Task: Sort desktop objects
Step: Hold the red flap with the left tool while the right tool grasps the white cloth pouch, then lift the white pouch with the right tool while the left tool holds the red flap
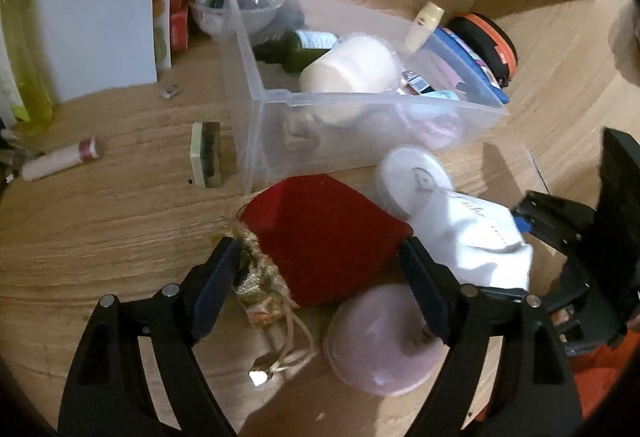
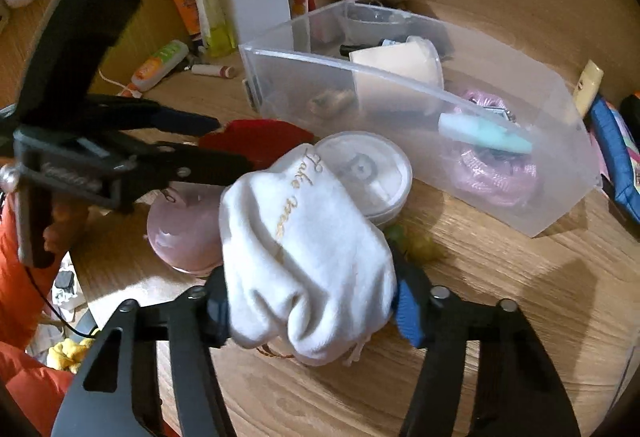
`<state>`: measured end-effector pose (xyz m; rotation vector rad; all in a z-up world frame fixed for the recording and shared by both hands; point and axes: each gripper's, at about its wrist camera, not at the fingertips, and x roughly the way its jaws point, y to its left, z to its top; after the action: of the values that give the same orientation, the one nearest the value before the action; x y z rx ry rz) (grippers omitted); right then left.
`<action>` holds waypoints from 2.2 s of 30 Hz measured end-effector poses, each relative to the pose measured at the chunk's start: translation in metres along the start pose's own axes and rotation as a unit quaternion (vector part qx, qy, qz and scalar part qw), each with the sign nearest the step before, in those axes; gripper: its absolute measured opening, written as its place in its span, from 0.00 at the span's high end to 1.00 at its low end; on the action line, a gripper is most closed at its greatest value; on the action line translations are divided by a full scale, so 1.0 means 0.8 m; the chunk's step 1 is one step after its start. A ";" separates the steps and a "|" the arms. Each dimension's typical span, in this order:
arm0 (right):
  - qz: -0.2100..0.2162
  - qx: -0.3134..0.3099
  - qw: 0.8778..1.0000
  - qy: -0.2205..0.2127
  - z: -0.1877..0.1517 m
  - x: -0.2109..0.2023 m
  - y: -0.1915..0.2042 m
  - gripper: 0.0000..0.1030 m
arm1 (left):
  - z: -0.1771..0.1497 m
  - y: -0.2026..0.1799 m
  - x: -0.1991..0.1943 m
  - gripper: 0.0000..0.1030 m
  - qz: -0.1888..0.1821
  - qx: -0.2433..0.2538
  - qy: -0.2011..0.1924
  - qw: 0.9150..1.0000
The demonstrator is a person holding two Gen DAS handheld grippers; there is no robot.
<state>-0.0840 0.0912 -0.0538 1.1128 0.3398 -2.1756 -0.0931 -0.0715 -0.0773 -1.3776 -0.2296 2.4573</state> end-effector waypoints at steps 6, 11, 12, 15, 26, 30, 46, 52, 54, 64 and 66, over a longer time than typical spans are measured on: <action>0.011 0.010 1.000 -0.017 -0.001 -0.023 -0.011 0.60 | 0.003 0.000 0.010 0.25 0.026 -0.003 0.000 1.000; 0.007 0.028 0.999 -0.034 -0.004 -0.043 -0.025 0.64 | 0.002 -0.004 0.013 0.36 0.038 0.004 -0.002 0.999; 0.011 0.036 0.999 -0.037 -0.005 -0.047 -0.031 0.64 | 0.004 -0.002 0.013 0.42 0.039 0.003 -0.001 0.999; 0.014 0.053 0.997 -0.051 -0.007 -0.060 -0.044 0.65 | 0.010 0.001 0.015 0.63 0.041 -0.004 -0.003 0.999; 0.005 0.092 0.989 -0.120 0.000 -0.114 -0.076 0.65 | 0.009 -0.024 -0.001 0.83 0.045 0.009 -0.031 0.998; -0.001 0.101 0.985 -0.138 0.001 -0.130 -0.085 0.65 | 0.008 -0.039 -0.027 0.83 0.045 0.019 -0.062 0.997; -0.021 0.125 0.974 -0.187 0.020 -0.156 -0.115 0.65 | 0.053 -0.073 -0.100 0.83 0.038 0.027 -0.164 0.985; -0.018 0.140 0.972 -0.189 0.041 -0.145 -0.125 0.65 | 0.079 -0.086 -0.098 0.83 0.053 0.033 -0.185 0.981; -0.020 0.142 0.971 -0.189 0.048 -0.140 -0.128 0.65 | 0.087 -0.091 -0.091 0.83 0.060 0.039 -0.185 0.980; -0.043 0.147 0.976 -0.158 0.075 -0.095 -0.144 0.65 | 0.135 -0.094 -0.025 0.83 0.046 0.051 -0.137 0.988; -0.048 0.151 0.976 -0.149 0.078 -0.085 -0.149 0.65 | 0.142 -0.096 -0.008 0.83 0.046 0.055 -0.125 0.990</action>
<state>-0.1730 0.1793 0.0299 0.9182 -0.0754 -2.4969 -0.1724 -0.0004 0.0095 -1.0569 -0.0854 2.6726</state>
